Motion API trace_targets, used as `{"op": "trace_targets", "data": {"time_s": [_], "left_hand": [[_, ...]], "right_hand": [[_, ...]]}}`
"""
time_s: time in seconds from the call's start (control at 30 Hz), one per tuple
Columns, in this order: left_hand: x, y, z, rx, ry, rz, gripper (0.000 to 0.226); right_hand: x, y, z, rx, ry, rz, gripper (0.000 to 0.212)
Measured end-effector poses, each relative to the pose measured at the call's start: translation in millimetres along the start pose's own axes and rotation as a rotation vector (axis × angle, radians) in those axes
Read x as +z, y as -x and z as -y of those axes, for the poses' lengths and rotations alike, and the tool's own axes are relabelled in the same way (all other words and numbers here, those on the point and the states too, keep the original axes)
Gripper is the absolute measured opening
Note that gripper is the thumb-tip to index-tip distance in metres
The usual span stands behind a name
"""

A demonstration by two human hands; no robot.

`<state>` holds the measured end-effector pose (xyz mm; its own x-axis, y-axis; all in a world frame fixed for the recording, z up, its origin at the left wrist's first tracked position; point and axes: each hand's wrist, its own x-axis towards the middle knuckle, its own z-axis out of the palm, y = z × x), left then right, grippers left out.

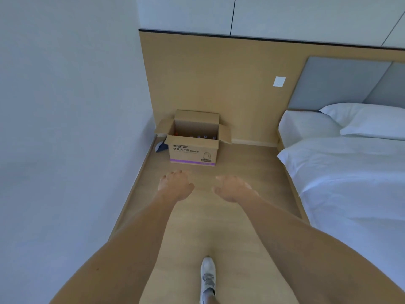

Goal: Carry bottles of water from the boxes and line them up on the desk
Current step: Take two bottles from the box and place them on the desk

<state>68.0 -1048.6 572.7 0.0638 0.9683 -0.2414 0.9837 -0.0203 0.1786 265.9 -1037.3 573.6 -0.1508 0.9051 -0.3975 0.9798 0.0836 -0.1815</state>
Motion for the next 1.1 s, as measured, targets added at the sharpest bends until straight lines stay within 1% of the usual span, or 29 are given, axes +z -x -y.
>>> {"op": "trace_targets", "data": {"time_s": [0.07,0.17,0.33,0.43,0.57,0.67,0.77,0.83,0.9,1.1], "left_hand": [[-8,-34,13,-0.015,0.001,-0.003,0.050],[-20,-90,35,-0.044,-0.029,-0.030,0.044],[-52,-174,71,-0.112,0.005,-0.039,0.038],[-72,-218,89,-0.147,0.038,-0.114,0.023],[-84,-266,109,-0.176,0.040,-0.107,0.024],[-90,-309,119,-0.181,0.033,-0.073,0.020],[-92,-356,126,-0.144,0.040,-0.051,0.037],[-94,-392,128,-0.123,0.046,-0.031,0.037],[-96,-433,130,-0.098,0.042,0.002,0.033],[-120,-559,138,0.059,0.049,0.051,0.051]], "right_hand": [[-9,-37,10,-0.016,-0.013,0.005,0.061],[-23,-103,29,-0.085,-0.011,0.007,0.059],[-61,-210,65,-0.175,0.018,0.041,0.055],[-84,-263,81,-0.203,0.038,0.024,0.056],[-101,-317,98,-0.238,0.049,0.052,0.059],[-111,-357,100,-0.216,0.030,0.072,0.061],[-117,-397,97,-0.180,0.051,0.095,0.061],[-124,-426,94,-0.147,0.062,0.118,0.061],[-133,-456,92,-0.091,0.040,0.125,0.058],[-175,-536,85,0.046,-0.010,0.094,0.045]]}}
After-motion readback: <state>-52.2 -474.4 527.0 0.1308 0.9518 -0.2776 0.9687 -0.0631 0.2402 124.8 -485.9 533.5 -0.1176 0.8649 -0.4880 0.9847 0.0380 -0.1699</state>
